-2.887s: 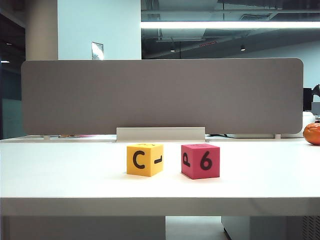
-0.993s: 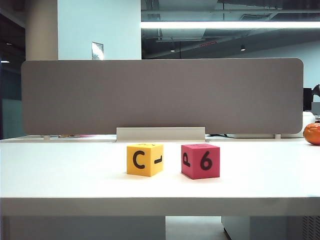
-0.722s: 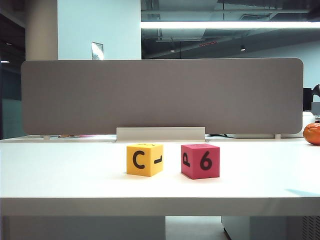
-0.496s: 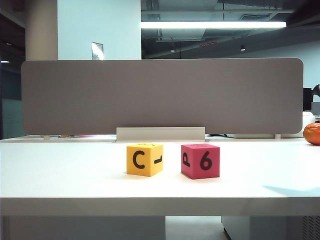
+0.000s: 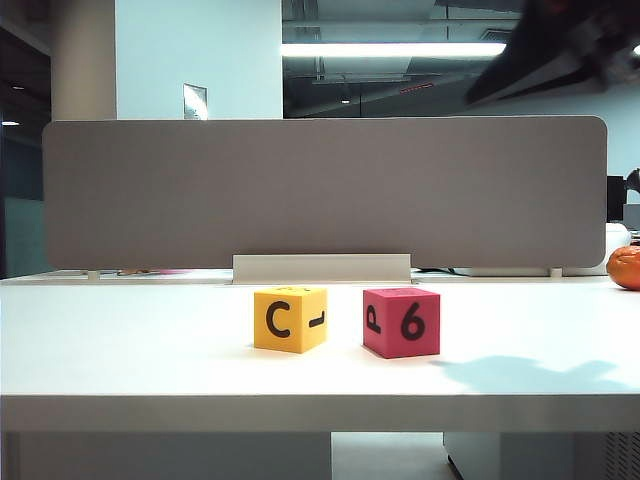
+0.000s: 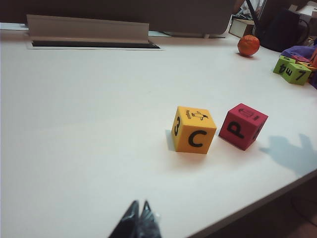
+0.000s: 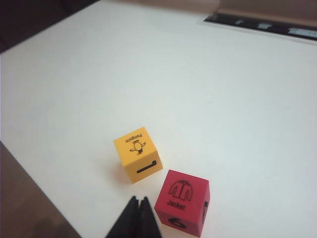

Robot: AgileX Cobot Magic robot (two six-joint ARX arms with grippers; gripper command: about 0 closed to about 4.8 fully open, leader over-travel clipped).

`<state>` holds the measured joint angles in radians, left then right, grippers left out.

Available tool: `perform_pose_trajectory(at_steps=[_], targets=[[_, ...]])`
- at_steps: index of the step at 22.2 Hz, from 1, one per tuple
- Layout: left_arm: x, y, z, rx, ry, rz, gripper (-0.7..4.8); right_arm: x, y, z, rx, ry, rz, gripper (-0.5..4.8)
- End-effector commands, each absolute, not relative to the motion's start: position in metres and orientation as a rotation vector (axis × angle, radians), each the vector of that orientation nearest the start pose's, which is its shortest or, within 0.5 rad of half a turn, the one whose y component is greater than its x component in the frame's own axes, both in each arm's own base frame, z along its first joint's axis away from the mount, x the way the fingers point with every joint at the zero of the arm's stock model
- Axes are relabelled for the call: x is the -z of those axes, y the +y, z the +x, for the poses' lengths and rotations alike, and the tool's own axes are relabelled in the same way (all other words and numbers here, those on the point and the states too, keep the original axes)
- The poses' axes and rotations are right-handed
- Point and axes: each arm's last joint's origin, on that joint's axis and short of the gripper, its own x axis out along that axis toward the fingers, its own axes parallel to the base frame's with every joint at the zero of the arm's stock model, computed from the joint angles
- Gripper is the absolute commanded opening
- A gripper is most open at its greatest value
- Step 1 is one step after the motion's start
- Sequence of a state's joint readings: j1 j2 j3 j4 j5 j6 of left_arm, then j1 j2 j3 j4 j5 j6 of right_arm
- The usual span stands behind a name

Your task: Stack one letter block on top of another letter block.

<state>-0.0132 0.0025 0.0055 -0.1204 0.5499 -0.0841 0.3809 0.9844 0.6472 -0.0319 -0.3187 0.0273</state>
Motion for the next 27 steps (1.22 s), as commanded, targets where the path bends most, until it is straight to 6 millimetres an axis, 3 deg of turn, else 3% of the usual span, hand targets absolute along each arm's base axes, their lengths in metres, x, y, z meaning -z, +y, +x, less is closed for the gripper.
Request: perform_pose_trajectory(at_steps=[1, 6, 9, 14, 16, 18, 21, 27], targets=[[-0.155, -0.016, 0.092, 0.559, 0.143, -0.117, -0.06, -0.267, 0.105, 0.205, -0.694, 0.386, -0.045, 0.0], [-0.155, -0.016, 0.092, 0.559, 0.143, -0.117, -0.06, -0.256, 0.131, 0.226, -0.679, 0.476, -0.091, 0.04], [-0.155, -0.016, 0.092, 0.559, 0.143, -0.117, -0.06, -0.248, 0.149, 0.243, -0.651, 0.604, -0.194, 1.1], [-0.155, -0.016, 0.092, 0.559, 0.143, -0.117, -0.06, -0.245, 0.162, 0.26, -0.613, 0.723, -0.265, 1.4], [-0.155, -0.016, 0.092, 0.559, 0.142, -0.117, -0.06, -0.245, 0.166, 0.266, -0.613, 0.743, -0.269, 2.17], [-0.155, -0.016, 0.092, 0.559, 0.142, -0.117, -0.06, -0.246, 0.168, 0.27, -0.601, 0.755, -0.276, 3.3], [-0.155, -0.016, 0.092, 0.559, 0.142, -0.117, -0.06, -0.246, 0.172, 0.274, -0.598, 0.768, -0.285, 4.32], [-0.155, -0.016, 0.092, 0.559, 0.141, -0.117, -0.06, -0.236, 0.176, 0.28, -0.596, 0.812, -0.292, 4.79]])
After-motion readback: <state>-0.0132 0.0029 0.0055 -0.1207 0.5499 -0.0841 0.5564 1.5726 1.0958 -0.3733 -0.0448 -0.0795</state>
